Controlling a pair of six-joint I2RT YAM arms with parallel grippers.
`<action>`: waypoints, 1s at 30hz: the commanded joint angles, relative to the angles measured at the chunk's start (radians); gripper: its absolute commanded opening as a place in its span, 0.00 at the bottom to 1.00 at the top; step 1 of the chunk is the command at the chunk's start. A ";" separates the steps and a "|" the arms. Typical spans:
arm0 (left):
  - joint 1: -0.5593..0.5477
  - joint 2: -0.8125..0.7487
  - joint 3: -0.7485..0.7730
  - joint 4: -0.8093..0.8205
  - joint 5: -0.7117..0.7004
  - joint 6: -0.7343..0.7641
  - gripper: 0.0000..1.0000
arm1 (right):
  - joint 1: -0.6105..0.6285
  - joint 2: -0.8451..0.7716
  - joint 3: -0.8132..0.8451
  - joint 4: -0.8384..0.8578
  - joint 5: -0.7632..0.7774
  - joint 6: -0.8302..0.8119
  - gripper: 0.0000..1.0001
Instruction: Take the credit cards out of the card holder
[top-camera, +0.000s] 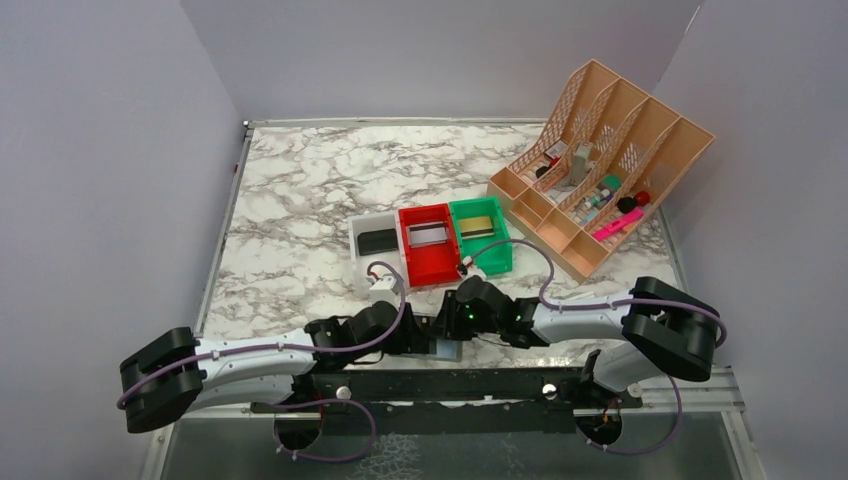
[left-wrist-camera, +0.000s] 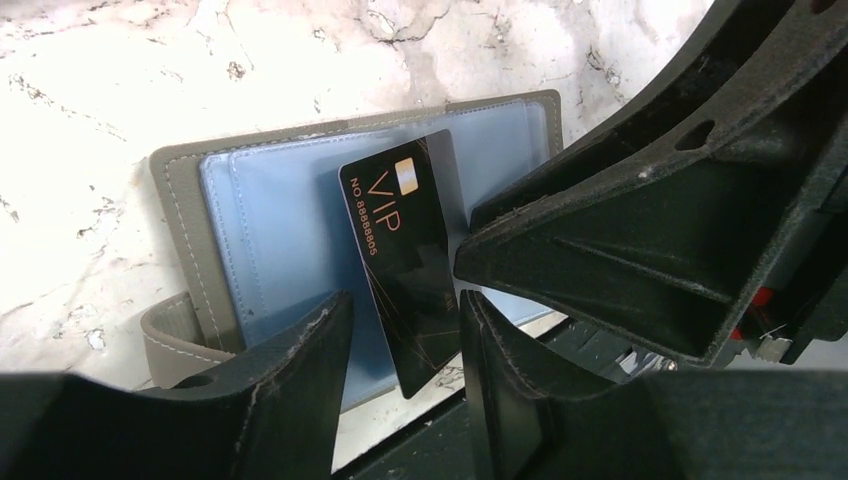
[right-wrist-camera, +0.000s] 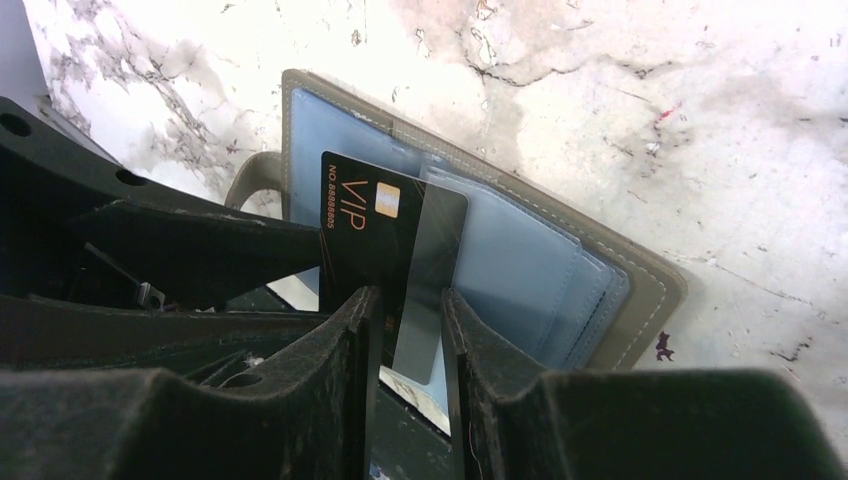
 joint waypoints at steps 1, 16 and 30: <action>-0.002 0.007 -0.063 0.047 0.018 0.005 0.45 | -0.001 0.054 0.007 -0.111 0.059 -0.009 0.33; 0.000 -0.072 -0.062 0.003 -0.001 -0.004 0.20 | -0.001 0.036 0.016 -0.162 0.097 -0.020 0.32; -0.001 -0.129 -0.031 -0.058 -0.014 0.021 0.00 | -0.001 -0.014 0.016 -0.182 0.119 -0.034 0.34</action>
